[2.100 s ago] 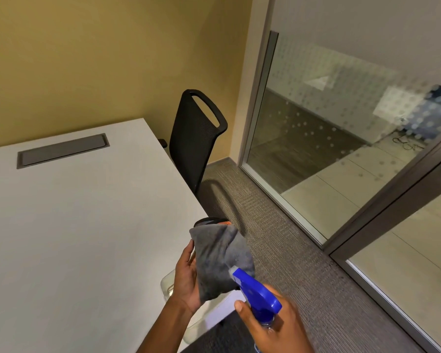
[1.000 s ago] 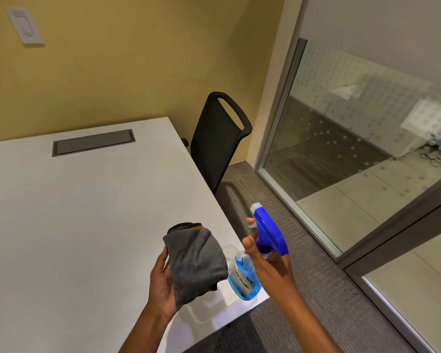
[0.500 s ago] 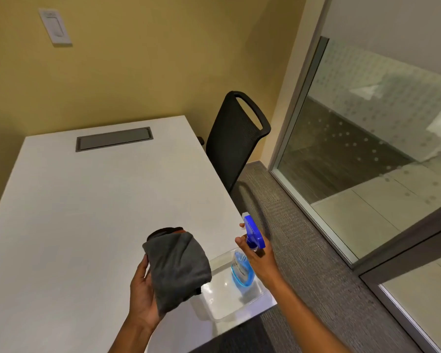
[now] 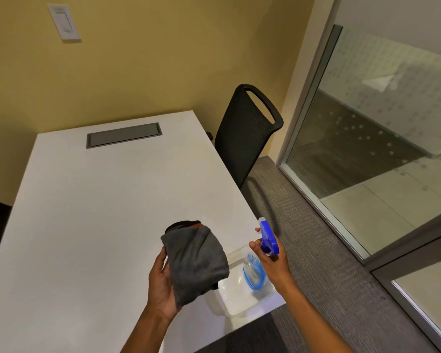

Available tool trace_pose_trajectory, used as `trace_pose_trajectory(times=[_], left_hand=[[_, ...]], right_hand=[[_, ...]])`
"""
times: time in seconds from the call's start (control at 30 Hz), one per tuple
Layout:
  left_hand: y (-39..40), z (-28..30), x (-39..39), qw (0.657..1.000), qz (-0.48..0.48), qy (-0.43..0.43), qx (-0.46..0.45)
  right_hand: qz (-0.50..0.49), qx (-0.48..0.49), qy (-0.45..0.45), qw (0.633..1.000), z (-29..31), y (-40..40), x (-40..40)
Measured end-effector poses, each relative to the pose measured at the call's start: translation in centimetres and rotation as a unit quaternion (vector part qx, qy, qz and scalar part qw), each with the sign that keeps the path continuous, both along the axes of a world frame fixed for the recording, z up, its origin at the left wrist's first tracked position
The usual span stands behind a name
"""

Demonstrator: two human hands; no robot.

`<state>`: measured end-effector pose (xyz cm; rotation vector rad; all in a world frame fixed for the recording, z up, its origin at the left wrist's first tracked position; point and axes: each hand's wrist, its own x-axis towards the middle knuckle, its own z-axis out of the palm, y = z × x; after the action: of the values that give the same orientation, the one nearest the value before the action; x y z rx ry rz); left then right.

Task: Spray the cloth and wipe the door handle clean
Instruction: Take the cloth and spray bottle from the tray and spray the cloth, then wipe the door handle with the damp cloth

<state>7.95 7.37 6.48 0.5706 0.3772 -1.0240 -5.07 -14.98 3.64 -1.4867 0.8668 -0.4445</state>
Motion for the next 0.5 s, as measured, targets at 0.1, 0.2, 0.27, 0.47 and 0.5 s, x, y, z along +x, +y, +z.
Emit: trace_pose_trajectory(times=[0.1, 0.2, 0.27, 0.47, 0.5], left_hand=[[-0.5, 0.4, 0.0, 1.0, -0.008, 0.001, -0.015], [-1.1, 1.4, 0.1, 0.999, -0.023, -0.001, -0.029], [-1.7, 2.4, 0.1, 0.999, -0.035, -0.007, -0.031], [-4.2, 6.4, -0.2, 0.991, -0.09, -0.056, -0.077], [-4.8, 7.3, -0.4, 0.989, -0.099, -0.066, -0.089]], right_hand=[[0.014, -0.02, 0.005, 1.0, -0.1, 0.2, -0.4], [0.022, -0.035, 0.018, 0.999, 0.1, 0.3, -0.9], [0.026, -0.045, 0.034, 0.998, 0.7, 0.4, -1.4], [0.062, -0.076, 0.078, 0.992, 5.3, 0.5, -5.3], [0.052, -0.073, 0.073, 0.993, 6.8, 0.8, -6.3]])
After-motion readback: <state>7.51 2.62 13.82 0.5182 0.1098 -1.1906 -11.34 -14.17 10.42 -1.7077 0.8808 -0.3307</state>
